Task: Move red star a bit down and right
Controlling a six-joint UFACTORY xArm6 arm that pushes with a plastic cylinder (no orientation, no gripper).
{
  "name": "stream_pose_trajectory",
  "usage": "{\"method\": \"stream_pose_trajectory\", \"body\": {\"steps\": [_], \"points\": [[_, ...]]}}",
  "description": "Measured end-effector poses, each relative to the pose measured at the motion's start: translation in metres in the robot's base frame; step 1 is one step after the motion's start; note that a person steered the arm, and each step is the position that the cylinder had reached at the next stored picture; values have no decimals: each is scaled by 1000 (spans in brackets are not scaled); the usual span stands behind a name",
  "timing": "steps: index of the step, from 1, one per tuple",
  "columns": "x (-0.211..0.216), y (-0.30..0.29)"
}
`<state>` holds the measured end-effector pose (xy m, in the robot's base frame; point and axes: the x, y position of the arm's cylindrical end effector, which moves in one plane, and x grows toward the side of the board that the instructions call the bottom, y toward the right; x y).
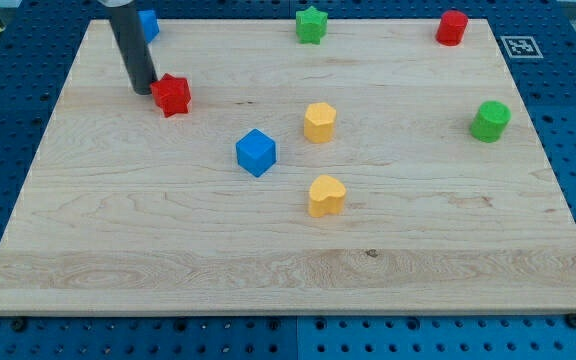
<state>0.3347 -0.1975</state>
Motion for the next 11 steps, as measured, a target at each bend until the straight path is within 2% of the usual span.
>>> {"method": "stream_pose_trajectory", "body": {"steps": [2,5,7,9,10,11], "points": [[4,-14],[15,43],[43,28],[35,65],[34,61],[26,12]]}}
